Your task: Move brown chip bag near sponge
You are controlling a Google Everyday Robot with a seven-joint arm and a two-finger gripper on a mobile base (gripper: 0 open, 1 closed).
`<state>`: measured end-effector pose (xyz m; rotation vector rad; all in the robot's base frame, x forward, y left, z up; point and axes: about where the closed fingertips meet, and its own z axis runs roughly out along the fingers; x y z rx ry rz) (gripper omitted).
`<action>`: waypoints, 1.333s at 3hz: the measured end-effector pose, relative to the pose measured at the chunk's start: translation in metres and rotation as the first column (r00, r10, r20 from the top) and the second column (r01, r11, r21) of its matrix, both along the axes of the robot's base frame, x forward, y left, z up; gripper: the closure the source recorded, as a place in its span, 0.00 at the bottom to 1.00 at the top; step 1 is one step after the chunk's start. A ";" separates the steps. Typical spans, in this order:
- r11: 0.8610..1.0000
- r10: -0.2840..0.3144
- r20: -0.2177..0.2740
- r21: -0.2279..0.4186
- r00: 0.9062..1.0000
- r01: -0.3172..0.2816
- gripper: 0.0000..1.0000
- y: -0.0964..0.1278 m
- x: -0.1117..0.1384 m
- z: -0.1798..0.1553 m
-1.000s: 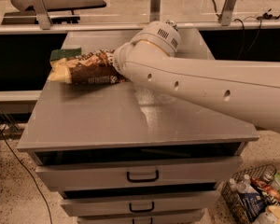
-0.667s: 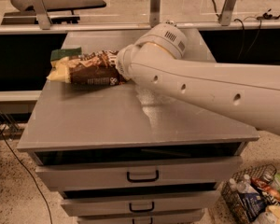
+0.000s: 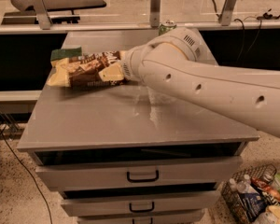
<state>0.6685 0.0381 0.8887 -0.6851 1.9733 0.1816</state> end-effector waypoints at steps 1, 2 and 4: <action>0.999 0.036 0.008 0.035 0.999 -0.036 0.00 -0.006 -0.013 0.009; 0.992 0.061 -0.013 0.110 0.998 -0.059 0.00 -0.008 -0.018 0.015; 0.946 0.161 -0.167 0.308 0.973 -0.104 0.00 -0.029 -0.016 0.010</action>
Offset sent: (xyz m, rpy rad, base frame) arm -0.0585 -0.1404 0.0418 -0.0162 -0.0413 0.3487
